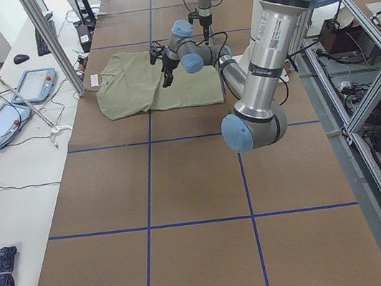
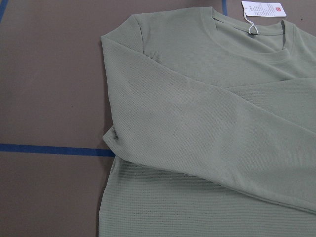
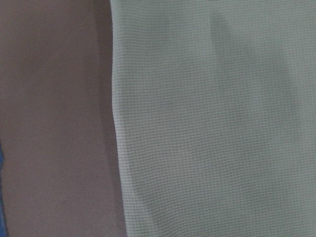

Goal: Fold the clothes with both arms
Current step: 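Move both grippers down to the shirt's hem corners nearest the robot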

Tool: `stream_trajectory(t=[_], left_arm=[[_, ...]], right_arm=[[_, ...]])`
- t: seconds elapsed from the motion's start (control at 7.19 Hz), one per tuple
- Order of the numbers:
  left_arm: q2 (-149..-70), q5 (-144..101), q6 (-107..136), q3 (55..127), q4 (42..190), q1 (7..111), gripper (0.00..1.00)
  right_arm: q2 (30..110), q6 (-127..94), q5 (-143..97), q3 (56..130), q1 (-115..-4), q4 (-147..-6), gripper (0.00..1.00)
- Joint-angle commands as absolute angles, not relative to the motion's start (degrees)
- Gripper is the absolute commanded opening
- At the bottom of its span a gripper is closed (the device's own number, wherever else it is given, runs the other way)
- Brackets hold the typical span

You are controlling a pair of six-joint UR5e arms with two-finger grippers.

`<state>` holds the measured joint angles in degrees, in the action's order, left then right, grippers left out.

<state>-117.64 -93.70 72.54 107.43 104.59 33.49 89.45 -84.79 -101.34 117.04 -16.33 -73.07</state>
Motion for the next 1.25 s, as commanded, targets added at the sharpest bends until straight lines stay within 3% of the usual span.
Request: stream_trajectory(t=[0.0, 0.14, 0.28, 0.42, 0.56, 0.7, 0.83, 1.11], left_arm=[[-117.16, -93.69, 72.69, 107.75, 104.59, 33.4, 1.0], [-117.16, -93.69, 72.69, 107.84, 104.59, 33.49, 1.0], [-117.16, -93.69, 72.6, 108.1, 104.59, 33.49, 1.0], [-117.16, -93.78, 72.6, 108.11, 104.59, 33.49, 1.0], [-117.16, -93.78, 72.51, 108.11, 104.59, 33.49, 1.0], [-117.16, -93.78, 72.42, 108.11, 104.59, 33.49, 1.0], [-117.16, -93.78, 72.42, 108.11, 104.59, 33.49, 1.0], [-117.16, -93.78, 72.42, 108.02, 104.59, 33.4, 1.0]], right_arm=[[89.65, -84.81, -101.69, 116.11, -15.91, -73.12, 1.0], [89.65, -84.81, -101.78, 116.19, -15.73, -73.12, 1.0], [89.65, -84.81, -101.86, 116.19, -15.56, -73.04, 0.92], [89.65, -84.81, -102.04, 116.1, -15.47, -73.04, 0.72], [89.65, -84.9, -102.22, 116.36, -15.56, -73.04, 0.34], [89.65, -84.9, -102.13, 116.28, -15.56, -72.95, 0.07], [89.65, -84.9, -102.04, 116.37, -15.56, -72.86, 0.0], [89.65, -84.9, -101.95, 116.8, -15.56, -72.86, 0.0]])
